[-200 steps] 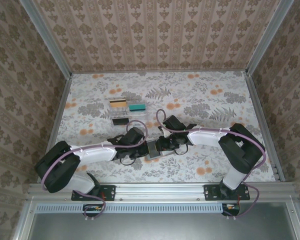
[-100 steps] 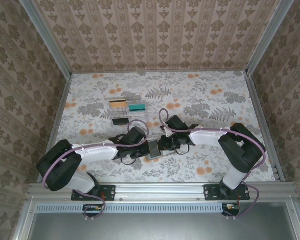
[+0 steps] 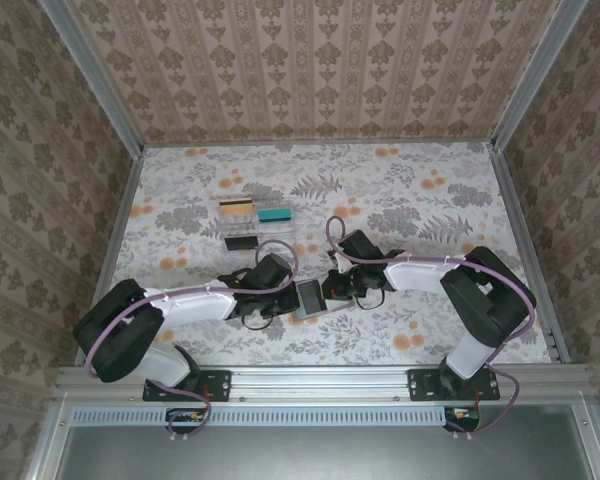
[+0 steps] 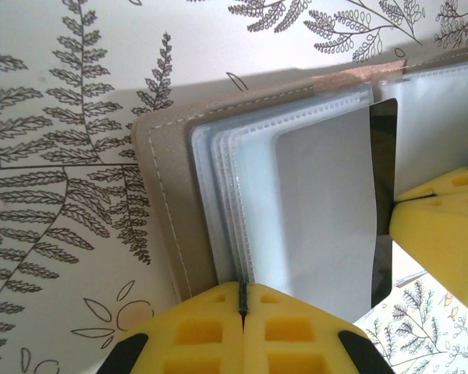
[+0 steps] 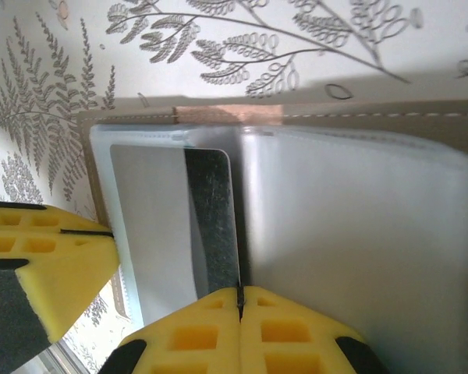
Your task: Take the credit cards out of the card holder
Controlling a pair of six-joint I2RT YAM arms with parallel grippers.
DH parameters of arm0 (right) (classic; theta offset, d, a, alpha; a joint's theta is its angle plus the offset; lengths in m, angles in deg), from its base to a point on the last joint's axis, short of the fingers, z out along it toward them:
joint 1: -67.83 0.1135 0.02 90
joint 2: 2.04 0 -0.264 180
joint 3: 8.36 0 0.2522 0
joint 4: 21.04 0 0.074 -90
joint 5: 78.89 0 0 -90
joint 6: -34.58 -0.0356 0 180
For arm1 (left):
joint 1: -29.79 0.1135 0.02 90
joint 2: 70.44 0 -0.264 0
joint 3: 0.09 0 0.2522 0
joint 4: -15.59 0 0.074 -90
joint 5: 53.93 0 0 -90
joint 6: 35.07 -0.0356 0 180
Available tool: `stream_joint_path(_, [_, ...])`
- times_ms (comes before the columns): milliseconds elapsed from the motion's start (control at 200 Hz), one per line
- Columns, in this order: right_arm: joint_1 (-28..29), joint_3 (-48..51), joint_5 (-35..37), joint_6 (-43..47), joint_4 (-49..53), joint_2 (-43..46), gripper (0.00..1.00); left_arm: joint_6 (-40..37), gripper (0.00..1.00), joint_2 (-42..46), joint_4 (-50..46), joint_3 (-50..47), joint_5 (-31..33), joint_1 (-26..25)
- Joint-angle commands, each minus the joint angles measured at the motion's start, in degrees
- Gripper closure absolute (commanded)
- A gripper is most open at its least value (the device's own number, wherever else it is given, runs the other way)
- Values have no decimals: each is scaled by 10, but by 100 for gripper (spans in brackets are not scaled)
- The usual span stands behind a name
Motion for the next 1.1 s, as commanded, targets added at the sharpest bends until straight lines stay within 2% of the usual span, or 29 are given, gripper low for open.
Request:
stream_joint_path(0, [-7, 11, -1, 2, 8, 13, 100, 1, 100, -10, -41, 2, 7, -5])
stream_joint_path(110, [-7, 11, -13, 1, -1, 10, 100, -2, 100, -10, -41, 4, 6, -5])
stream_joint_path(140, [-7, 11, -16, -1, -4, 9, 91, -2, 100, -11, -41, 5, 6, -5])
stream_joint_path(180, [-7, 11, -19, -2, -9, 7, 83, -3, 100, -11, -41, 6, 6, -5])
stream_joint_path(250, [-7, 13, -27, -8, -22, 5, 74, -3, 100, -13, -41, 7, 4, -5])
stream_joint_path(315, [-7, 12, -31, -11, -29, 1, 72, -3, 100, -14, -40, 7, 4, -5])
stream_joint_path(470, [-7, 14, -42, -17, -44, -13, 74, -5, 100, -14, -41, 8, 3, -6])
stream_joint_path(810, [-23, 29, -37, -13, -40, -7, 90, -4, 100, -14, -41, 7, 2, -6])
stream_joint_path(1050, [-46, 46, -39, 7, -22, 18, 93, -6, 100, -14, -43, 7, 2, -6])
stream_joint_path(1095, [-50, 50, -40, 11, -17, 23, 96, -6, 100, -14, -44, 6, 1, -6])
